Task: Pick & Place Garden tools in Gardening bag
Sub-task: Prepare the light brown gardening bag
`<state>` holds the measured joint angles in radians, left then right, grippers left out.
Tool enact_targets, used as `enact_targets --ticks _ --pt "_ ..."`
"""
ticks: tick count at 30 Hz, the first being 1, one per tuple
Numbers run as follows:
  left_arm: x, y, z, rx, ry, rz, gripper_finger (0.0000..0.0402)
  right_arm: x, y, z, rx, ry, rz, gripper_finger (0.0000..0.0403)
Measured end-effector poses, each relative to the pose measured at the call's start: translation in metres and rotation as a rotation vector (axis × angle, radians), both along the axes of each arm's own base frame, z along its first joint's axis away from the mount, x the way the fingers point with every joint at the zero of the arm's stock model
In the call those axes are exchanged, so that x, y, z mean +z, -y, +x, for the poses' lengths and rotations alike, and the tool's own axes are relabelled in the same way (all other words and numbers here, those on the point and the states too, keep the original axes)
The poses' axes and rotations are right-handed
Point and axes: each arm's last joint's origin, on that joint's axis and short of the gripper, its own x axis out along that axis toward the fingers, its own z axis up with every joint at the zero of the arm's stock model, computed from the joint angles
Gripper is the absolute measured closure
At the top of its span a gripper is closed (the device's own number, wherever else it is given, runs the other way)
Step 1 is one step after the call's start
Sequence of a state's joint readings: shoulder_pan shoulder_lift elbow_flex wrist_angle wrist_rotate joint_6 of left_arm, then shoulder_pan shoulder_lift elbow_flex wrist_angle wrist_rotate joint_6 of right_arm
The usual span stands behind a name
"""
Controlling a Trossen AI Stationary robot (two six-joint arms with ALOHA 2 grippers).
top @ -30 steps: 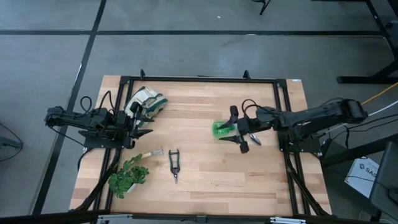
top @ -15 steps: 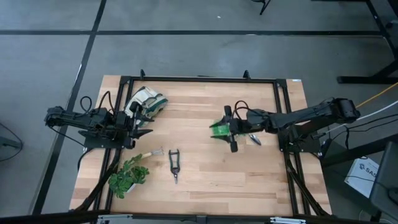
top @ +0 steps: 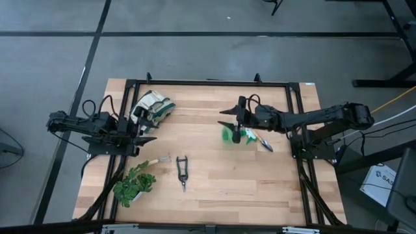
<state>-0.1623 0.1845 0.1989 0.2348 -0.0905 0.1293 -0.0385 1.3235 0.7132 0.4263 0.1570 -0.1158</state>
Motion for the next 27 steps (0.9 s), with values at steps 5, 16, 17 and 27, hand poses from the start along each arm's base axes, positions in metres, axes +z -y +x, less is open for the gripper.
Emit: enact_targets --ticks 5,16,17,27 --pt "-0.007 -0.009 0.003 0.304 -0.079 -0.159 0.0219 -0.001 0.015 -0.001 -0.053 -0.004 0.000 0.0208" --pt "0.012 -0.015 0.023 0.645 -0.512 -0.181 0.0219 -0.011 0.041 0.001 -0.140 -0.045 0.001 0.0208" --pt "0.014 -0.016 0.026 0.666 -0.562 -0.177 0.0219 -0.014 0.042 0.001 -0.144 -0.055 0.003 0.0208" --pt "0.014 -0.033 0.073 0.782 -1.106 -0.062 0.0219 -0.029 0.044 0.008 -0.135 -0.103 0.011 0.0208"
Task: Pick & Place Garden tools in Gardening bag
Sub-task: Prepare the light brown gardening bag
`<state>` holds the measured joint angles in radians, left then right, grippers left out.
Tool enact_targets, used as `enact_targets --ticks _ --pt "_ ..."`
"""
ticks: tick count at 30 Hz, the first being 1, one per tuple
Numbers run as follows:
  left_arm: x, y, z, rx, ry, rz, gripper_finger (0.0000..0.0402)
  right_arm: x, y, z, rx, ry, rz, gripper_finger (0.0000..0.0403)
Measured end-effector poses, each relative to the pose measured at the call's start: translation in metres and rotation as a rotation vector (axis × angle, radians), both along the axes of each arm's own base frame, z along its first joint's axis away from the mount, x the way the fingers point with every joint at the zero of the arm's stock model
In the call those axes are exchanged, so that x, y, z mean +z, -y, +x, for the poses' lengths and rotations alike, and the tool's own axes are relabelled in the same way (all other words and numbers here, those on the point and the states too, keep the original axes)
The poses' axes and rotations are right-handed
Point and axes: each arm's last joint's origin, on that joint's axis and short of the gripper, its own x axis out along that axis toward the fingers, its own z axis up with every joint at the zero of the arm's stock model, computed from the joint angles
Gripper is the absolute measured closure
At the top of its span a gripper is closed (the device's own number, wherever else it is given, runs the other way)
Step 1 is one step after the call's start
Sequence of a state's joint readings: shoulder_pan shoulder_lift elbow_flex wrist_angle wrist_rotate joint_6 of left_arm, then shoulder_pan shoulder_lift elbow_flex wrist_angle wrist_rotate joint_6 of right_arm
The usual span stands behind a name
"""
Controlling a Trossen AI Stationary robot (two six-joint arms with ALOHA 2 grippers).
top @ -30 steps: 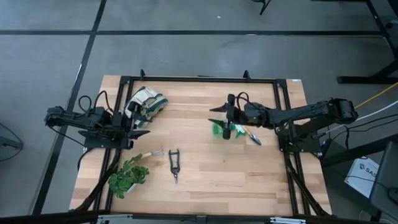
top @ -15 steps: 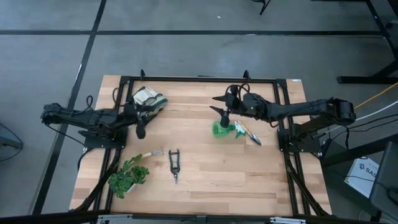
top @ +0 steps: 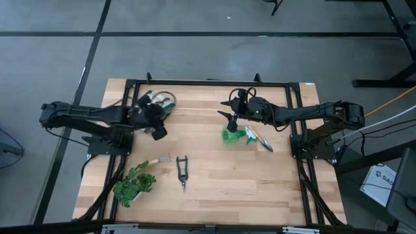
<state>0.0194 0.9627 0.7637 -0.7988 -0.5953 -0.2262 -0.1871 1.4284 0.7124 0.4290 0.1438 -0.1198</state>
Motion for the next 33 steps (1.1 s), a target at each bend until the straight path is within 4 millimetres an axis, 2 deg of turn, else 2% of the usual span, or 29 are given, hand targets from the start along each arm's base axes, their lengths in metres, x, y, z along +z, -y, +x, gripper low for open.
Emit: enact_targets --ticks 4,9,15,23,33 --pt "-0.020 -0.004 0.014 -0.024 -0.186 -0.056 0.0219 -0.003 0.000 0.001 0.001 -0.011 0.002 0.0208" --pt "-0.041 -0.007 0.018 0.013 -0.387 -0.079 0.0219 -0.005 0.000 0.002 0.001 -0.022 0.004 0.0208" --pt "-0.055 -0.010 0.026 0.020 -0.482 -0.067 0.0219 -0.006 0.000 0.002 0.001 -0.028 0.005 0.0208" --pt "-0.071 -0.015 0.034 0.041 -0.621 0.093 0.0219 -0.008 0.000 0.001 0.001 -0.049 0.009 0.0208" --pt "-0.094 -0.017 0.042 0.021 -0.776 0.164 0.0219 -0.009 0.000 0.001 0.001 -0.056 0.011 0.0208"
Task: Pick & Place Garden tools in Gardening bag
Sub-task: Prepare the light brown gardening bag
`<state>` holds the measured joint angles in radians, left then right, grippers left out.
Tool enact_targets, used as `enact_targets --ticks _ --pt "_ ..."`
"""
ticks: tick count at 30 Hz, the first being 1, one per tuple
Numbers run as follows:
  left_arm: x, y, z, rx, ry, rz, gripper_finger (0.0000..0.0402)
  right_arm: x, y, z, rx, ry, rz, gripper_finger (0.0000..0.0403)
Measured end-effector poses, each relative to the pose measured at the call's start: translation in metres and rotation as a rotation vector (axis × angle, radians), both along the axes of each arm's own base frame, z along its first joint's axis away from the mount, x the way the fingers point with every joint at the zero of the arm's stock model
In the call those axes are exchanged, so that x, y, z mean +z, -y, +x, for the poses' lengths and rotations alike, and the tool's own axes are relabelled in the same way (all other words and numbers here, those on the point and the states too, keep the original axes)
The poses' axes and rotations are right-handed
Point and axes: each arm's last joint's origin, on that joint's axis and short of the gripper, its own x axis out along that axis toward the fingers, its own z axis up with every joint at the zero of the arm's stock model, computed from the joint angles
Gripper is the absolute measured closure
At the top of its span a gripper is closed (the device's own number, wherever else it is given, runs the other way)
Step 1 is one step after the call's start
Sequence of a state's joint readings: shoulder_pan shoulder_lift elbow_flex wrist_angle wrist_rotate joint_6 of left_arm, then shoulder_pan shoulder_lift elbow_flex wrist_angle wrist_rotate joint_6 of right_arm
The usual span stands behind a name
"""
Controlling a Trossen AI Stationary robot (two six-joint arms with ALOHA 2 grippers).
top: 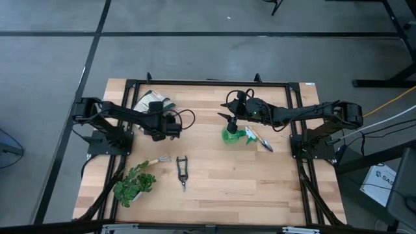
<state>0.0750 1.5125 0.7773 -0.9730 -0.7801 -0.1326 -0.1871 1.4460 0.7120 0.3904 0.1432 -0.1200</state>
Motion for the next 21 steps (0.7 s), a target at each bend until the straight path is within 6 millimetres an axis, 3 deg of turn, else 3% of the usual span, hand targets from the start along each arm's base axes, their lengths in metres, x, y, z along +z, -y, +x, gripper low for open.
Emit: enact_targets --ticks 8,11,16,21 --pt "-0.0055 -0.0028 0.0022 -0.014 -0.049 0.134 0.0235 -0.0018 -0.0001 -0.0006 0.000 -0.019 0.004 0.0208" --pt "-0.0051 -0.0028 0.0019 -0.005 -0.039 0.137 0.0277 -0.0028 -0.0002 -0.0011 0.000 -0.031 0.005 0.0208" --pt "-0.0031 -0.0026 -0.0010 0.017 -0.035 0.142 0.0381 -0.0031 -0.0002 -0.0012 0.000 -0.034 0.006 0.0208" --pt "0.0041 -0.0021 -0.0033 0.044 0.025 0.143 0.0394 -0.0031 -0.0008 -0.0011 0.014 -0.034 0.011 0.0208"
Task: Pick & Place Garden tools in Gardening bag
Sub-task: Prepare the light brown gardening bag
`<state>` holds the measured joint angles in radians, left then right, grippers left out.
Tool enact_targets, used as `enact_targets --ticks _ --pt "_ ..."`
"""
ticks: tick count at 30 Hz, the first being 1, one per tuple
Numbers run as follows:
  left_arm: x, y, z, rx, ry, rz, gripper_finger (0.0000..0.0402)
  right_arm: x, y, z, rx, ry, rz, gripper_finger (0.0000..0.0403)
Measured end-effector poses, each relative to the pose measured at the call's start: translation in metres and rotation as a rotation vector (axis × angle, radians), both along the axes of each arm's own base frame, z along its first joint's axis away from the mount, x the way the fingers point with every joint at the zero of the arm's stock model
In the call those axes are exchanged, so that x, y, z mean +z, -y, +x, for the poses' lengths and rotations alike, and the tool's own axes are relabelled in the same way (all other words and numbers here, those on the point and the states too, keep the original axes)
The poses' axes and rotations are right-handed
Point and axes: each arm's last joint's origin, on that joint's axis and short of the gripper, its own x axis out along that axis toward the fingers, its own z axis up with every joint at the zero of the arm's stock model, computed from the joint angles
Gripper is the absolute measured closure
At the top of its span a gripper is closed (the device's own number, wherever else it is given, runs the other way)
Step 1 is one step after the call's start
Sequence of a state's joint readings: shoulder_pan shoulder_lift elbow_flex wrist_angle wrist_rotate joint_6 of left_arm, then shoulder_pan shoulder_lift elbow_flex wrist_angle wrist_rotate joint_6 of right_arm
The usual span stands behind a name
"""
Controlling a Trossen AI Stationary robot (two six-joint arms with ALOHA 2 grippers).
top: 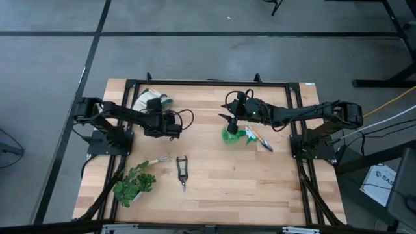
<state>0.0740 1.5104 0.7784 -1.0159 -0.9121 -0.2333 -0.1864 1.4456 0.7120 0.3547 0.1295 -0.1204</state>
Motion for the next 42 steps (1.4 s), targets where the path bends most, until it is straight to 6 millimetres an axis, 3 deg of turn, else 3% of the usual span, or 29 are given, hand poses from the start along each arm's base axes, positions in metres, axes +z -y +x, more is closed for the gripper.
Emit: enact_targets --ticks 6,15,20,25,33,38,42 --pt "0.032 0.002 -0.007 0.032 0.230 -0.036 0.0396 0.000 -0.002 0.001 0.094 0.002 0.005 0.0208" --pt "0.086 0.005 -0.021 -0.007 0.739 -0.128 0.0397 0.005 -0.002 0.003 0.116 0.037 -0.064 0.0208" --pt "0.104 0.006 -0.016 -0.045 0.974 -0.164 0.0397 0.010 -0.004 0.005 0.197 0.096 -0.081 0.0208" --pt "0.108 0.007 0.002 -0.095 1.105 -0.251 0.0397 0.023 -0.008 0.011 0.340 0.120 -0.052 0.0208" --pt "0.100 0.006 0.032 -0.129 1.204 -0.296 0.0397 0.046 -0.024 0.024 0.522 -0.041 -0.087 0.0208" --pt "0.094 0.005 0.045 -0.145 1.235 -0.293 0.0393 0.037 -0.034 0.031 0.616 -0.117 -0.187 0.0208" --pt "0.094 0.005 0.049 -0.157 1.253 -0.290 0.0393 0.027 -0.033 0.036 0.557 -0.170 -0.249 0.0208"
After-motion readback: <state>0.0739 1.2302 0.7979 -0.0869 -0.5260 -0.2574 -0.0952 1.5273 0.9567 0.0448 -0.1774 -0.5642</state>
